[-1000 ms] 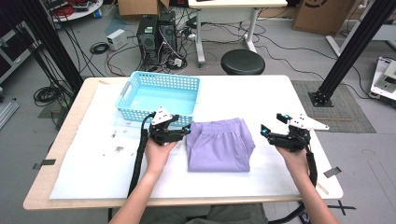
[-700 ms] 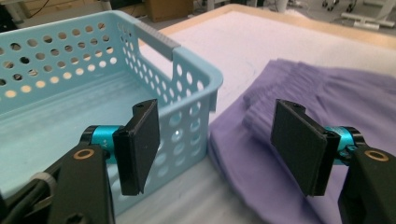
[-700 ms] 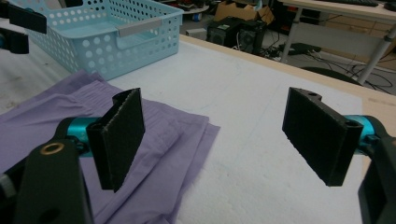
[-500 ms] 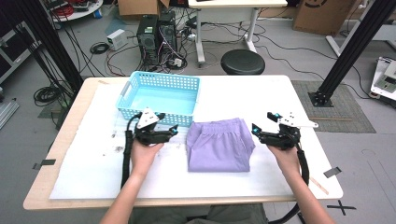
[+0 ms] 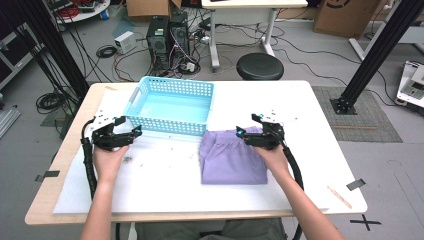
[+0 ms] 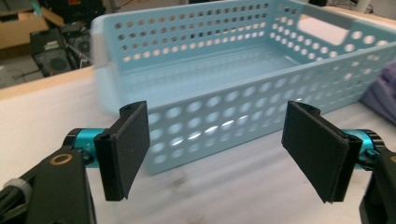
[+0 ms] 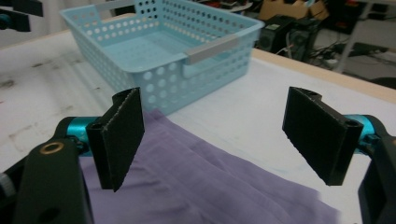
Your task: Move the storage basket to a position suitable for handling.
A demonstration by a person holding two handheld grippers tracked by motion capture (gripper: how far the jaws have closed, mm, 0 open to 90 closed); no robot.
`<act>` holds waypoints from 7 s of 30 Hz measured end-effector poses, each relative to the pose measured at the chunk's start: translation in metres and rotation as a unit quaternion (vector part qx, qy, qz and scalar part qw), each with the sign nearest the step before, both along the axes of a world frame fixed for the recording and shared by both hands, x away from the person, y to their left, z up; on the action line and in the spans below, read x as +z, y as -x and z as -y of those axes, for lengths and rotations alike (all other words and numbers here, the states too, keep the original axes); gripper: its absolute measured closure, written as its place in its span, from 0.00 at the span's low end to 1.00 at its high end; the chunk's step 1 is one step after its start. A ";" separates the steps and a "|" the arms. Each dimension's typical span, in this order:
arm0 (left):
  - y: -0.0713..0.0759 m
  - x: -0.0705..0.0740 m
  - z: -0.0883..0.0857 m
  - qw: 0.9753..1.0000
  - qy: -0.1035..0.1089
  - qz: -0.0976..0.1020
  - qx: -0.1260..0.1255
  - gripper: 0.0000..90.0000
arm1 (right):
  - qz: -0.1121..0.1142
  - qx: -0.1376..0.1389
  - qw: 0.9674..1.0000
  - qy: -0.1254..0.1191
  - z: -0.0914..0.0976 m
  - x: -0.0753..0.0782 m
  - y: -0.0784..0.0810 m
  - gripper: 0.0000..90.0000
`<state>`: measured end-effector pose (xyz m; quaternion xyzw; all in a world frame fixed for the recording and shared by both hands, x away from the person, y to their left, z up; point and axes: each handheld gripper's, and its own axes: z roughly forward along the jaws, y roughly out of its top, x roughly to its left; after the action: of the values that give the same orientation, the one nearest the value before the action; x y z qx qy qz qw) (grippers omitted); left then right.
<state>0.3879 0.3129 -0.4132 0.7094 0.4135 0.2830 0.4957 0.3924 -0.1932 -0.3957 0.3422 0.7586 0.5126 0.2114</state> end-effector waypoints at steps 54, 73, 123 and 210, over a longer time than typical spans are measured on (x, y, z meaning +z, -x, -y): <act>-0.066 -0.001 0.108 0.993 -0.041 -0.049 -0.095 0.47 | -0.096 -0.001 0.992 0.084 0.005 0.007 -0.075 0.54; -0.068 -0.009 0.172 0.989 -0.061 -0.061 -0.123 0.47 | -0.107 -0.039 0.991 0.071 0.070 -0.002 -0.070 0.54; 0.096 -0.032 0.200 0.987 -0.020 -0.118 -0.110 0.36 | -0.109 -0.093 0.988 0.063 0.065 -0.037 0.111 0.33; 0.041 0.020 0.161 0.992 0.008 0.069 -0.103 0.40 | 0.013 -0.065 0.998 0.001 0.092 0.012 0.051 0.43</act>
<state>0.3469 0.1520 -0.3937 0.7231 0.3057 0.2755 0.5548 0.3415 -0.2856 -0.3833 0.3839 0.7324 0.5015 0.2544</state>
